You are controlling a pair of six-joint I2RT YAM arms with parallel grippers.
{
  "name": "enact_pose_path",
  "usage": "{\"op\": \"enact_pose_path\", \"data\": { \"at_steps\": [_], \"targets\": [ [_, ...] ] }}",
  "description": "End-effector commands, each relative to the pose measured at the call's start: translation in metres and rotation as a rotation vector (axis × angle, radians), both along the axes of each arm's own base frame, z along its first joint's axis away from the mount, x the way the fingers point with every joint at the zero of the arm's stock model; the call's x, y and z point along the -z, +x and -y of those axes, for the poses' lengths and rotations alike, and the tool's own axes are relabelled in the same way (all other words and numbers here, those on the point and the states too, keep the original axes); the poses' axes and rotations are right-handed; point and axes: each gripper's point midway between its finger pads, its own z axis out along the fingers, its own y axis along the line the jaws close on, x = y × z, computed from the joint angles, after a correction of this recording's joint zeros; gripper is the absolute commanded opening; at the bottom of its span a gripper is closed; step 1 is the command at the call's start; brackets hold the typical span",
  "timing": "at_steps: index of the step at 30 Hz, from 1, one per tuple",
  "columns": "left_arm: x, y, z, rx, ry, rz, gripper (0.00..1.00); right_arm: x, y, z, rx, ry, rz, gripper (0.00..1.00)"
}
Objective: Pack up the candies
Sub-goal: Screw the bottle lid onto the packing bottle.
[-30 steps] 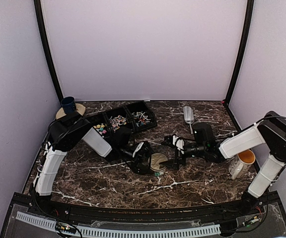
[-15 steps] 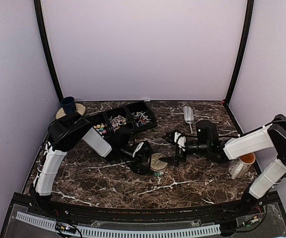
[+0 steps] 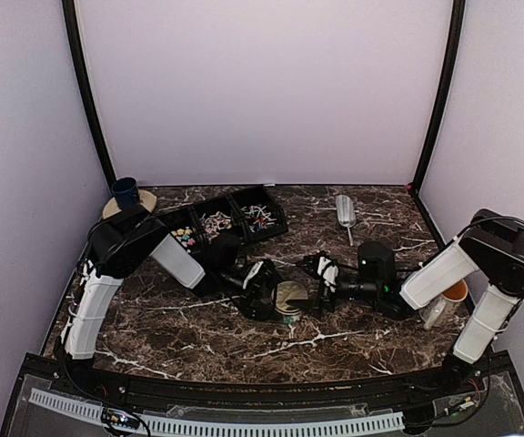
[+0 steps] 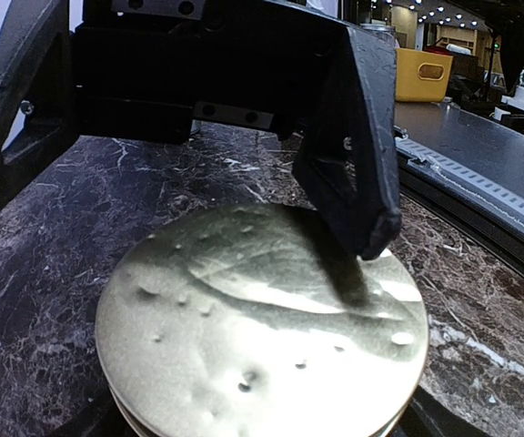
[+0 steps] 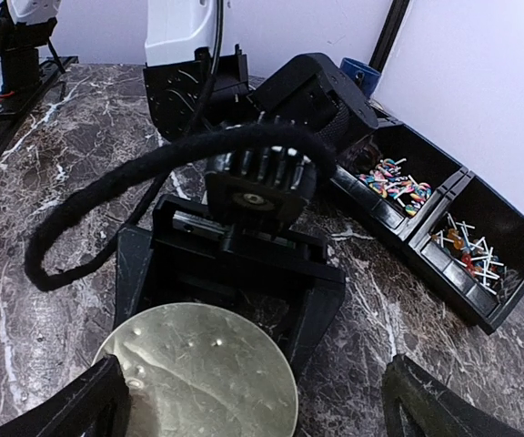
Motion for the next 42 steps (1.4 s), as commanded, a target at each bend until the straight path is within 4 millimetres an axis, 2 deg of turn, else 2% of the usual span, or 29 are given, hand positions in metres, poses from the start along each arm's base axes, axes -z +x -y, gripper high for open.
{"op": "enact_pose_path", "data": {
  "at_steps": [1, 4, 7, 11, 14, 17, 18, 20, 25, 29, 35, 37, 42],
  "targets": [
    [0.060, -0.030, -0.018, -0.019, 0.229, -0.234, 0.81, 0.033, -0.006, 0.011, 0.049, -0.088, -0.047, 0.97],
    [0.060, -0.031, -0.018, -0.018, 0.229, -0.236, 0.81, 0.004, 0.000, 0.002, 0.021, -0.075, 0.006, 0.97],
    [0.059, -0.031, -0.019, -0.017, 0.229, -0.234, 0.82, -0.023, -0.004, -0.007, -0.076, -0.120, 0.036, 0.97],
    [0.057, -0.034, -0.020, 0.003, 0.222, -0.235, 0.82, -0.036, -0.022, 0.003, -0.295, -0.205, -0.009, 0.97],
    [0.055, -0.036, -0.020, 0.026, 0.219, -0.243, 0.82, -0.048, -0.020, 0.015, -0.396, -0.199, -0.052, 0.97],
    [0.053, -0.038, -0.020, 0.045, 0.221, -0.251, 0.82, -0.042, -0.021, 0.021, -0.461, -0.261, -0.068, 0.97],
    [0.053, -0.038, -0.021, 0.049, 0.222, -0.252, 0.82, -0.031, -0.022, 0.021, -0.487, -0.288, -0.089, 0.97],
    [0.052, -0.039, -0.021, 0.053, 0.224, -0.253, 0.82, -0.024, -0.025, 0.021, -0.541, -0.310, -0.107, 0.97],
    [0.053, -0.040, -0.021, 0.054, 0.229, -0.251, 0.82, -0.003, -0.035, 0.015, -0.637, -0.348, -0.172, 0.98],
    [0.053, -0.041, -0.020, 0.057, 0.232, -0.248, 0.82, 0.006, -0.035, 0.006, -0.650, -0.337, -0.185, 0.98],
    [0.054, -0.043, -0.019, 0.060, 0.238, -0.242, 0.82, 0.016, -0.031, -0.003, -0.654, -0.317, -0.191, 0.97],
    [0.055, -0.044, -0.019, 0.061, 0.241, -0.243, 0.82, 0.010, -0.024, -0.011, -0.657, -0.303, -0.168, 0.98],
    [0.056, -0.044, -0.018, 0.061, 0.245, -0.238, 0.82, 0.011, -0.022, -0.018, -0.663, -0.298, -0.162, 0.98]
  ]
}}
